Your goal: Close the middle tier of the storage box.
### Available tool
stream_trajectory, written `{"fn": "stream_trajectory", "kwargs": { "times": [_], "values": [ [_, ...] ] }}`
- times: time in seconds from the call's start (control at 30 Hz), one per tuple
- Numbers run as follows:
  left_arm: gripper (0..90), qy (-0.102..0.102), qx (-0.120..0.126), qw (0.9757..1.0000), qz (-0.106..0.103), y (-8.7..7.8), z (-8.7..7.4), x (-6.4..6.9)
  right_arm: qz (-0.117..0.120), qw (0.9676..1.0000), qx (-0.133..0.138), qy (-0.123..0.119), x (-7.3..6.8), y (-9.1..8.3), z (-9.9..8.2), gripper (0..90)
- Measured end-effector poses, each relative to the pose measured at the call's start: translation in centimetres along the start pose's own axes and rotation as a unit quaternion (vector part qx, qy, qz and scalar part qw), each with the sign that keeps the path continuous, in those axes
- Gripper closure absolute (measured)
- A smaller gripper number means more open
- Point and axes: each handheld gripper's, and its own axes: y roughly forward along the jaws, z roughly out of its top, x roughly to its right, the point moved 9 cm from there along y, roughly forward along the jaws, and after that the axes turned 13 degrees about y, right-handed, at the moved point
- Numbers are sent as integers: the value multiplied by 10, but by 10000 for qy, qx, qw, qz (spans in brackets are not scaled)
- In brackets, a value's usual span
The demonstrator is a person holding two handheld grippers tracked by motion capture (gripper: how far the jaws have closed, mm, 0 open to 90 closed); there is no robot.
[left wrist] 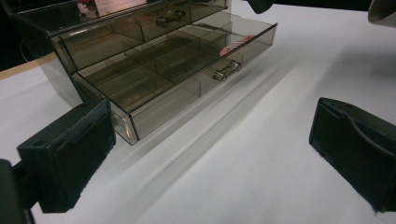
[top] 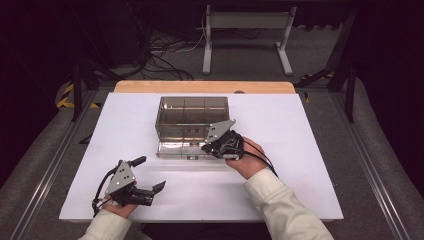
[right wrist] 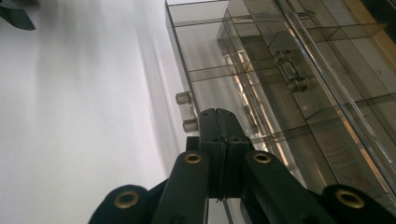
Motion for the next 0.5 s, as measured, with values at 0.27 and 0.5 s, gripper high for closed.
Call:
{"fn": "stream_trajectory", "kwargs": {
  "times": [0.27,0.5],
  "values": [
    [15,-3,1,10000,-2,0,0,0,129,9998,-52,-137,-9,1,2,900],
    [15,0,-1,10000,2,-1,0,0,222,9994,-103,-237,-16,3,3,900]
  ]
}}
